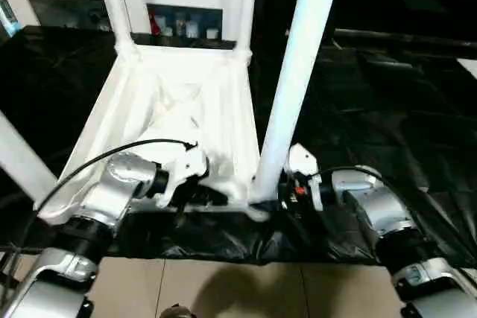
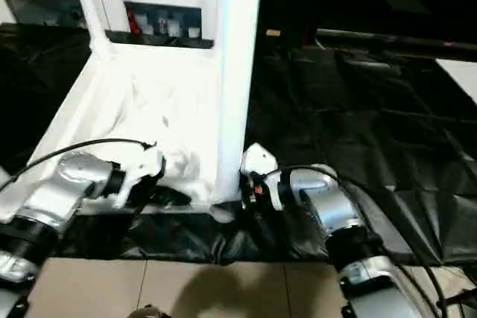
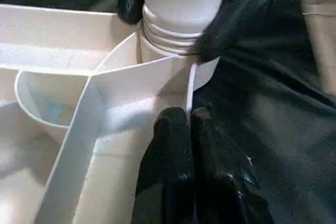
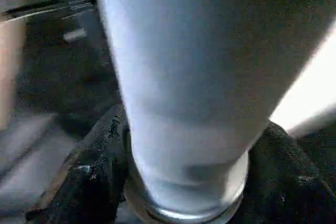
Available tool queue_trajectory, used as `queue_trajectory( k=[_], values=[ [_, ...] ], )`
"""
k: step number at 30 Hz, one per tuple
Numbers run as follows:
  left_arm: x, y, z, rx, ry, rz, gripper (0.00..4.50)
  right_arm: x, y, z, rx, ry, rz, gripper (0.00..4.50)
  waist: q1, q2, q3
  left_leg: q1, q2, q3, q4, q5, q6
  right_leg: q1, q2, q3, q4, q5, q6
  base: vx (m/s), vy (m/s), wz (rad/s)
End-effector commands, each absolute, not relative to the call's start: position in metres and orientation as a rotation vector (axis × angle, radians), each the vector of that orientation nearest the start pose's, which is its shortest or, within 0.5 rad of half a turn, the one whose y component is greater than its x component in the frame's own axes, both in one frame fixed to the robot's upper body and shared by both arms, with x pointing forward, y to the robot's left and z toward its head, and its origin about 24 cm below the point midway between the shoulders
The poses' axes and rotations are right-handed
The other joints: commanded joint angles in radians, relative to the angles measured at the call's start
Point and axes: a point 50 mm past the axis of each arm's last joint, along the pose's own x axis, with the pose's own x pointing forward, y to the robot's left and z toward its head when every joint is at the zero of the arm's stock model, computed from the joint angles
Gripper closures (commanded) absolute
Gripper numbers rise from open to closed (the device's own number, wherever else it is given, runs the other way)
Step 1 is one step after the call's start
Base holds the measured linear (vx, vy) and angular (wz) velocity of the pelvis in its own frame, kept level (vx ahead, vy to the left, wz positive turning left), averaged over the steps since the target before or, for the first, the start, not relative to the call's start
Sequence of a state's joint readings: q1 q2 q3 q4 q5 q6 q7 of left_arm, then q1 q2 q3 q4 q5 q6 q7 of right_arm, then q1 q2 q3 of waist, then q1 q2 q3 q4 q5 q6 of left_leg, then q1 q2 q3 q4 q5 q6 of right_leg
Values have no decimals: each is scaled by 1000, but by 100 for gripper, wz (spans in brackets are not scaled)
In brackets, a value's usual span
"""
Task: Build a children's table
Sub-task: Rotate leg to tighten
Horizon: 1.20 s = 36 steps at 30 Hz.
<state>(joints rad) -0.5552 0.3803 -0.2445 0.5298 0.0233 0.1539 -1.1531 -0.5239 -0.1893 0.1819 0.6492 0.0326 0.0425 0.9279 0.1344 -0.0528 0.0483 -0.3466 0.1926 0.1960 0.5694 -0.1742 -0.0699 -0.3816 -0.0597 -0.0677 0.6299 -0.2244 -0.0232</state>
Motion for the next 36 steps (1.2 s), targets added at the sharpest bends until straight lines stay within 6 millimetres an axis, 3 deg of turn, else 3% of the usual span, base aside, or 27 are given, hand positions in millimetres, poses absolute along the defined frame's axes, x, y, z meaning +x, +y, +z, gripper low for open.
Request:
queue_trajectory(
  k=[1, 3, 6, 9, 11, 12, 13, 14, 19, 23, 28, 36],
  values=[
    [328, 124, 57, 364, 394, -1105, 450, 308, -67, 15, -166, 355, 1091, 179, -7, 3, -43, 9, 53, -37, -74, -284, -29, 31, -109, 60, -105, -401, -133, 0, 0, 0],
    [331, 118, 57, 353, 387, -1060, 450, 312, -58, 14, -135, 357, 1007, 180, -17, 5, -45, 10, 53, -39, -75, -292, -30, 27, -107, 60, -108, -403, -126, 0, 0, 0],
    [334, 107, 57, 340, 373, -998, 450, 320, -41, 12, -83, 366, 844, 180, -26, 5, -48, 8, 52, -35, -73, -255, -24, 27, -102, 62, -97, -295, -157, 0, 0, 0],
    [334, 99, 57, 342, 364, -994, 450, 319, -24, 16, -92, 315, 844, 180, -29, 7, -53, 7, 49, -30, -68, -220, -19, 30, -102, 63, -92, -219, -169, 0, 0, 0],
    [332, 96, 57, 344, 359, -1015, 450, 318, -20, 19, -94, 285, 879, 111, -26, 7, -55, 7, 49, -25, -63, -189, -1, 30, -99, 65, -86, -139, -177, 0, 0, 0],
    [331, 95, 57, 345, 358, -1025, 450, 318, -21, 20, -83, 280, 885, 111, -27, 6, -57, 2, 48, -26, -63, -159, 10, 36, -96, 63, -78, -85, -183, 0, 0, 0],
    [330, 95, 57, 346, 356, -1039, 450, 318, -23, 21, -65, 276, 894, 111, -26, 7, -57, 2, 48, -25, -62, -148, 14, 37, -95, 62, -76, -64, -186, 0, 0, 0],
    [327, 96, 57, 352, 353, -1084, 450, 317, -28, 24, -56, 263, 932, 82, -26, 6, -57, 1, 47, -25, -62, -136, 26, 39, -95, 62, -74, -35, -191, 0, 0, 0],
    [318, 100, 59, 360, 331, -1201, 450, 317, -45, 27, -119, 244, 1036, 49, -27, 9, -56, 1, 50, -26, -63, -153, 32, 42, -96, 60, -76, -45, -198, 0, 0, 0],
    [311, 107, 60, 369, 330, -1303, 450, 316, -62, 30, -162, 231, 1115, 49, -25, 13, -56, 2, 51, -24, -60, -151, 40, 43, -95, 61, -73, -16, -215, 0, 0, 0],
    [309, 128, 59, 392, 366, -1383, 450, 310, -92, 39, -198, 273, 1349, 49, -7, 16, -55, 5, 56, -21, -58, -160, 50, 41, -93, 58, -74, -36, -222, 0, 0, 0],
    [310, 139, 63, 388, 390, -1419, 450, 297, -99, 37, -249, 347, 1554, 92, 14, 13, -55, 5, 56, -22, -57, -160, 44, 39, -97, 57, -74, -64, -220, 0, 0, 0]
  ],
)
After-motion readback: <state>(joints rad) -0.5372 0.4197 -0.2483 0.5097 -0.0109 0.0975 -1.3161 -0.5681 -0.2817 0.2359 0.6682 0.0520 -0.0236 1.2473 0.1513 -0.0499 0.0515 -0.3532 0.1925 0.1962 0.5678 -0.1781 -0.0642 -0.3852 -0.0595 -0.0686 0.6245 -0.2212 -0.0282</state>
